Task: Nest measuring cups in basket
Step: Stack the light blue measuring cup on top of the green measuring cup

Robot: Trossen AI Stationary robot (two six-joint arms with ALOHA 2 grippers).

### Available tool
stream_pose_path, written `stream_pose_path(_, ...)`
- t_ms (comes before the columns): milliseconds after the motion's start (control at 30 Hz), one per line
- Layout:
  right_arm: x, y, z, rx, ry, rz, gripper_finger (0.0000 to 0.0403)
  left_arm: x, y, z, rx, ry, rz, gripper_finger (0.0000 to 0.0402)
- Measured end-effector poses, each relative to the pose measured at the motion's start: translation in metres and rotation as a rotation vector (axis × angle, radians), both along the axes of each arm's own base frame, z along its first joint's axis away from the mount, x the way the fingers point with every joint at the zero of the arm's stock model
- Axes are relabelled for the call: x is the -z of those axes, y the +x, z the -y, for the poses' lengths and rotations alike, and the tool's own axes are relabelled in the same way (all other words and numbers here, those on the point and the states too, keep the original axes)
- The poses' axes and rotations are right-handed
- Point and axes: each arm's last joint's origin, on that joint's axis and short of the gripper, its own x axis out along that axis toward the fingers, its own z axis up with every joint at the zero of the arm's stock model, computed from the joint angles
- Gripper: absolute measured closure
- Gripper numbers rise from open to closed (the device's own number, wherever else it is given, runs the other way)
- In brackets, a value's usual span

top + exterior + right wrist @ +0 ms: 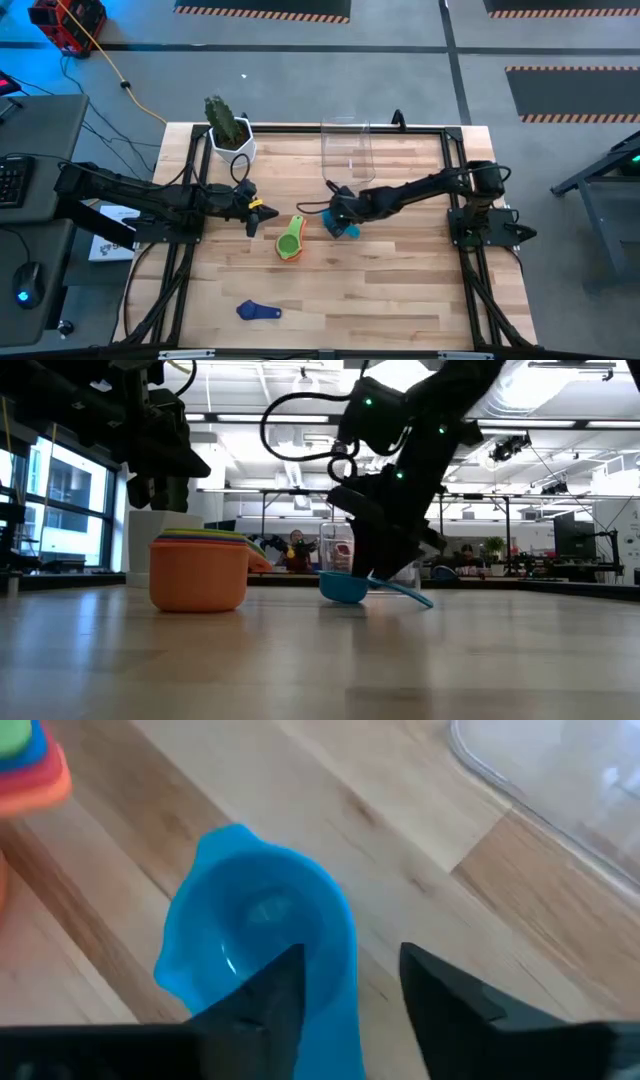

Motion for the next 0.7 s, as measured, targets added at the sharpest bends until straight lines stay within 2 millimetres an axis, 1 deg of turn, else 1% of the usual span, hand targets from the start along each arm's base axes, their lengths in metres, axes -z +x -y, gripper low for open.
stream_pose_path(100,-0.003,-0.002,-0.003,-0.054,-0.023,-0.069,0.0307,-0.001,0.001,0.0,0.0,-0.003,0.015,0.0401)
stream_pose_path(200,-0.008,-0.004,-0.006,-0.116,-0.018,-0.104,0.0375,-0.006,0.0,0.001,0.016,-0.017,0.06,0.0401)
stream_pose_path(233,-0.011,-0.004,-0.007,-0.144,-0.007,-0.1,0.0387,-0.01,0.0,0.001,0.027,-0.019,0.09,0.0401)
stream_pose_path(267,-0.016,-0.004,-0.008,-0.176,0.001,-0.097,0.0392,-0.013,0.0,0.001,0.034,-0.02,0.117,0.0401)
stream_pose_path(333,-0.028,-0.002,-0.009,-0.25,0.0,-0.077,0.0385,-0.02,-0.002,0.002,0.064,-0.025,0.176,0.0401)
stream_pose_path(433,-0.063,0.004,-0.014,-0.457,-0.058,-0.027,0.0394,-0.032,-0.006,0.003,0.111,-0.014,0.274,0.0401)
stream_pose_path(500,-0.092,0.013,-0.02,-0.627,-0.123,0.033,0.0398,-0.037,-0.009,0.003,0.13,-0.004,0.312,0.0401)
stream_pose_path(600,-0.129,0.028,-0.033,-0.844,-0.25,0.113,0.0397,-0.043,-0.013,0.003,0.133,0.01,0.35,0.0401)
stream_pose_path(633,-0.14,0.034,-0.038,-0.903,-0.3,0.139,0.0399,-0.044,-0.014,0.003,0.131,0.015,0.358,0.0401)
stream_pose_path(700,-0.154,0.048,-0.044,-1.011,-0.388,0.147,0.04,-0.047,-0.016,0.002,0.124,0.017,0.381,0.0401)
